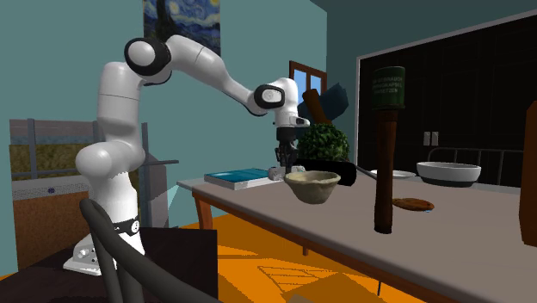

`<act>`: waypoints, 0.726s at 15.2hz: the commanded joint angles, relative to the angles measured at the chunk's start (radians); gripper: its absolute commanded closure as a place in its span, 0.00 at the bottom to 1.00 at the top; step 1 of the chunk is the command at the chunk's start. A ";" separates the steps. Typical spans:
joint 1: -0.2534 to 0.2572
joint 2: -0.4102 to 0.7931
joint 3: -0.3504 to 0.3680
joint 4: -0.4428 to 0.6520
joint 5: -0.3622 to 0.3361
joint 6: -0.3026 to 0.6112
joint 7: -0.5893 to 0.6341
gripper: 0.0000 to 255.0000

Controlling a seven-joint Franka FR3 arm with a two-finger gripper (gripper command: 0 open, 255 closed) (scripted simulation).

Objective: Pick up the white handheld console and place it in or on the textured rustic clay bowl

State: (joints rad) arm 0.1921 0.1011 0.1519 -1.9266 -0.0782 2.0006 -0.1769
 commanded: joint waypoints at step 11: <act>0.000 -0.034 0.001 0.124 0.010 -0.157 -0.012 1.00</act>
State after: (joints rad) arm 0.1922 0.0708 0.1530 -1.8144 -0.0694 1.8587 -0.1885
